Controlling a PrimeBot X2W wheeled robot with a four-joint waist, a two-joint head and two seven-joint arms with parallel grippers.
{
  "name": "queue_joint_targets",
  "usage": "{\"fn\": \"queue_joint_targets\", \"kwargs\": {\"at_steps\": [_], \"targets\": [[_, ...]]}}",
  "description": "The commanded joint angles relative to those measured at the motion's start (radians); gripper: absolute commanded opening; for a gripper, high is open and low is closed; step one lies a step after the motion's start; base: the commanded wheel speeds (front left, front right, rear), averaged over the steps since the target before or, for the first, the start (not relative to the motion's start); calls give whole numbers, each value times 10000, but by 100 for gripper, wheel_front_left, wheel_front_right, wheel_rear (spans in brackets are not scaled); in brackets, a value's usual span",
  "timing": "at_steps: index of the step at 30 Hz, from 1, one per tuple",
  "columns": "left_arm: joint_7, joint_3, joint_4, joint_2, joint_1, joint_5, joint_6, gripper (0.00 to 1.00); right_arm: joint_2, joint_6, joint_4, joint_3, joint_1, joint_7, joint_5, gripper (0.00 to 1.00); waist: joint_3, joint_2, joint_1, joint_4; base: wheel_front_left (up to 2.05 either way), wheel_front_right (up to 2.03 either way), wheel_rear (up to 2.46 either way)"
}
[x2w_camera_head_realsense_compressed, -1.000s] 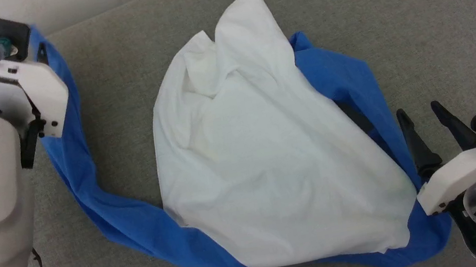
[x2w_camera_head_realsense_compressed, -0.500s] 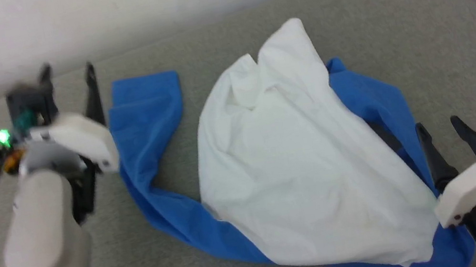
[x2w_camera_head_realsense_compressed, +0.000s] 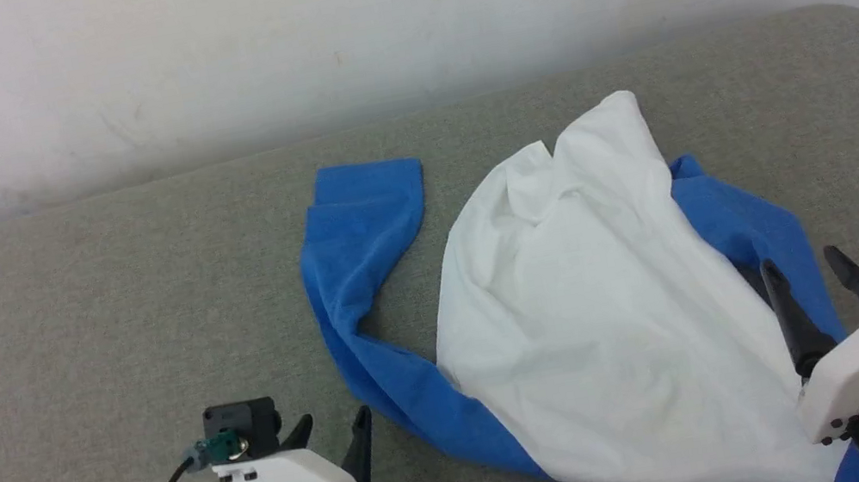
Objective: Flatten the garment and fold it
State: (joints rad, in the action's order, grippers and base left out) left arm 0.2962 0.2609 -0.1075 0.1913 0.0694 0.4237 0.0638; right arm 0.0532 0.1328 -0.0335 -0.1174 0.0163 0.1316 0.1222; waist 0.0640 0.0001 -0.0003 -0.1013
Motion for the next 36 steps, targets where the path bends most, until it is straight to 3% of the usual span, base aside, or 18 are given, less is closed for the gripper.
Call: {"fn": "queue_joint_targets", "kwargs": {"at_steps": [1, 11, 20, 21, 22, 30, 36], "targets": [[236, 95, 223, -52, -110, 79, 37, 100, -30, -21, 71, 79, -62, 15, -8, 100, 15, -1, 3, 116, 0, 0, 0], [505, 369, 17, -211, 453, -268, 425, 100, -30, -21, 84, 341, 189, -88, 55, 100, 866, -1, 3, -287, 0, 0, 0], [799, 720, -1221, -290, 1044, -410, 361, 100, -30, -21, -87, 298, 440, -303, 113, 100, 1441, -1, 3, -484, 0, 0, 0], [948, 802, -1363, -293, 1042, -372, 289, 62, -30, -21, -108, 284, 463, -321, 115, 100, 1464, -1, 3, -478, 0, 0, 0], [1043, 858, -1460, -312, 1040, -304, 200, 0, -30, -21, -130, 266, 481, -341, 117, 100, 1481, -1, 3, -463, 0, 0, 0], [397, 748, -1490, -419, 901, 65, -88, 0, -30, -21, -366, 79, 479, -373, 30, 100, 1090, -1, 3, -39, 0, 0, 0], [-163, 418, -932, -288, 532, 177, 71, 0, -30, -21, -413, 9, 387, -298, -58, 100, 649, -1, 3, 253, 0, 0, 0]]}}
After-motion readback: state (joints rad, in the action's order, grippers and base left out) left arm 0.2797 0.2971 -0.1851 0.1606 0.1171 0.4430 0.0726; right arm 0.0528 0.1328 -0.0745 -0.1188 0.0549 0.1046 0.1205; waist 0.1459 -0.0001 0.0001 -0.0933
